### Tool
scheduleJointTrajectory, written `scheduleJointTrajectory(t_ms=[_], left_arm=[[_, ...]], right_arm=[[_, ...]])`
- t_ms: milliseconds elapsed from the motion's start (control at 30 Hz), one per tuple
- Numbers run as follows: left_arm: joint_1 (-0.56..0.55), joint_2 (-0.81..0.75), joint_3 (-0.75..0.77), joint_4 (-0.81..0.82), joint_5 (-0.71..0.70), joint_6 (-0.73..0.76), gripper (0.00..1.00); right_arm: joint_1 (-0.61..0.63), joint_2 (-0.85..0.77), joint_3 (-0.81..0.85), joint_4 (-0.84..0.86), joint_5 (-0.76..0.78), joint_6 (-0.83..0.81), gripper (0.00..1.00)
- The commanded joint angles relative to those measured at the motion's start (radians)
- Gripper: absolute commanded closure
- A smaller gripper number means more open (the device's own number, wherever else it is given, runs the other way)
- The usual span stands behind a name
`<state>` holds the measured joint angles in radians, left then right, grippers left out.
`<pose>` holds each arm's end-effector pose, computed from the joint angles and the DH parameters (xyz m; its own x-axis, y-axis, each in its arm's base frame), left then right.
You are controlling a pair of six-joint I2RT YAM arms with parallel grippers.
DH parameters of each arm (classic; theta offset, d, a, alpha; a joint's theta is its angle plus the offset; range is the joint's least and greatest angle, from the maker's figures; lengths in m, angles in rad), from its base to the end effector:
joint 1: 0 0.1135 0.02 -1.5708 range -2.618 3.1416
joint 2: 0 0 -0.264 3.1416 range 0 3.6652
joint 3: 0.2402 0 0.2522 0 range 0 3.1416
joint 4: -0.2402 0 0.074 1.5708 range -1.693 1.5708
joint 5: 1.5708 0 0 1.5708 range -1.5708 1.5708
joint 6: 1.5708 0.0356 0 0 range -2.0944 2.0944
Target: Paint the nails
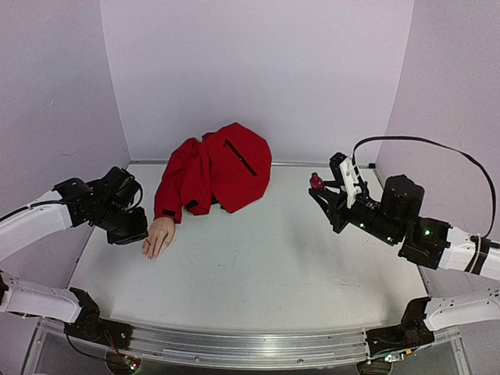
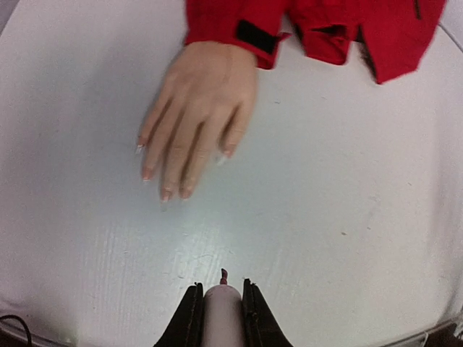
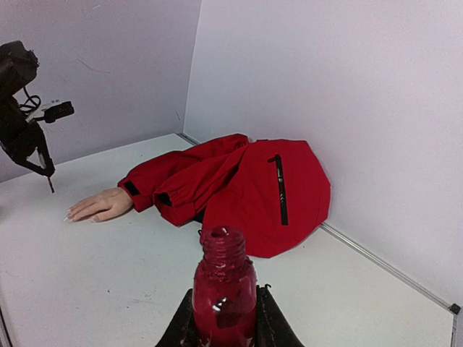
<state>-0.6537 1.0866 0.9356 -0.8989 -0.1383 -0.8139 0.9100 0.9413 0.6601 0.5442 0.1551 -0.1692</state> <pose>0.1639 -0.1194 0.2749 -0.8711 -0.2397 -0.4287 -0.1243 0.9520 -0.2797 0.1406 0.1719 0.3449 0.2732 0.0804 -0.9586 -0.6518 0.7484 -0.1230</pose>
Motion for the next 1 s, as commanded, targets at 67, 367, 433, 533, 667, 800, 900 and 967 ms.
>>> scheduleJointTrajectory(t_ms=[67,367,433,533,667,800,900,967], left_arm=[[0.098,0.034,-0.036,-0.022,-0.123,-0.093,1.0],[0.266,0.108,-0.115,0.125,-0.045,-0.069,1.0],[0.269,0.131,-0.107,0.129,-0.039,-0.073,1.0],[0.27,0.161,-0.101,0.138,-0.029,-0.091,1.0],[0.27,0.193,-0.1,0.157,-0.045,-0.105,1.0],[0.272,0.215,-0.102,0.177,-0.058,-0.117,1.0],[0.273,0.225,-0.103,0.189,-0.062,-0.118,1.0],[0.273,0.233,-0.101,0.198,-0.052,-0.113,1.0]], right_arm=[[-0.005,-0.006,-0.024,0.053,0.093,-0.072,1.0],[-0.005,-0.013,-0.042,0.074,0.133,-0.097,1.0],[-0.006,-0.023,-0.048,0.077,0.135,-0.099,1.0],[-0.007,-0.03,-0.054,0.08,0.139,-0.101,1.0],[-0.007,-0.035,-0.057,0.082,0.144,-0.102,1.0],[-0.007,-0.053,-0.066,0.082,0.141,-0.1,1.0],[-0.007,-0.057,-0.067,0.082,0.144,-0.1,1.0],[-0.008,-0.058,-0.069,0.083,0.144,-0.1,1.0]])
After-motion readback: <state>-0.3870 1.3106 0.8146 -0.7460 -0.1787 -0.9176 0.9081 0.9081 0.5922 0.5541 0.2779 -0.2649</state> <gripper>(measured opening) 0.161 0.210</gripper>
